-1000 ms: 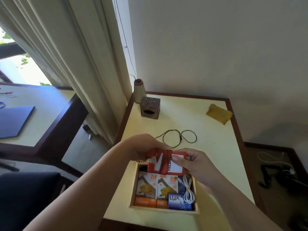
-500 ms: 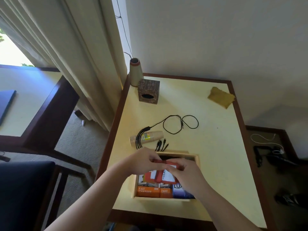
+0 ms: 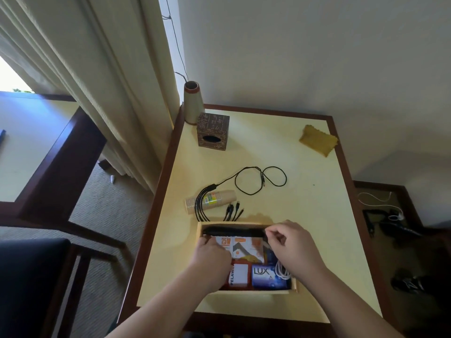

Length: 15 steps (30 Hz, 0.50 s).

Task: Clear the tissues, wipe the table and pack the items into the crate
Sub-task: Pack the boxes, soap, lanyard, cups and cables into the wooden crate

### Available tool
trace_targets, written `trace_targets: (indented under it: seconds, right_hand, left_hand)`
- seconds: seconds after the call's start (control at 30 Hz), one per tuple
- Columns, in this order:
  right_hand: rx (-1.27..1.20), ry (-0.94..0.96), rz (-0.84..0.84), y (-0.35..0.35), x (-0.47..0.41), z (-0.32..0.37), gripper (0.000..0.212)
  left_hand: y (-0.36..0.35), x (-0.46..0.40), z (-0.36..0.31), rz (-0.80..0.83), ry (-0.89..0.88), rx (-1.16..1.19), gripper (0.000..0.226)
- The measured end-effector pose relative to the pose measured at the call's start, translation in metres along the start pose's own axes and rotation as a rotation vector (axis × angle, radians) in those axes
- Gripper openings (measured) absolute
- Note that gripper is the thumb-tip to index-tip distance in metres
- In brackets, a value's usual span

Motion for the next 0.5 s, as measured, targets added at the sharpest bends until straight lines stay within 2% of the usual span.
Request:
trace_targets:
  seconds: [0.13, 0.3, 0.5]
  right_hand:
    - [0.110, 0.068, 0.058, 0.002, -0.014, -0.009, 0.015]
    - [0.091, 0.163, 0.129, -0.002, -0.035, -0.003, 0.019]
    - [0.051, 0.255, 0.210, -0.015, -0.078, 0.007, 0.019]
  left_hand:
    - [0.009, 0.001, -0.002, -0.096, 0.055, 0.069, 0.042]
    - [0.012, 0.013, -0.004, -0.164, 0.067, 0.186, 0.037]
    - [0.017, 0.024, -0.010, -0.124, 0.076, 0.154, 0.044]
Point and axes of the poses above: each hand's wrist, its own x-axis away from the middle knuckle, its own y-axis out of the back of the hand, z = x × y, the point moved 3 cm from there along -x, towards the middle knuckle, and after that the axes turned 2 degrees about -x, right-handed, at the moved point
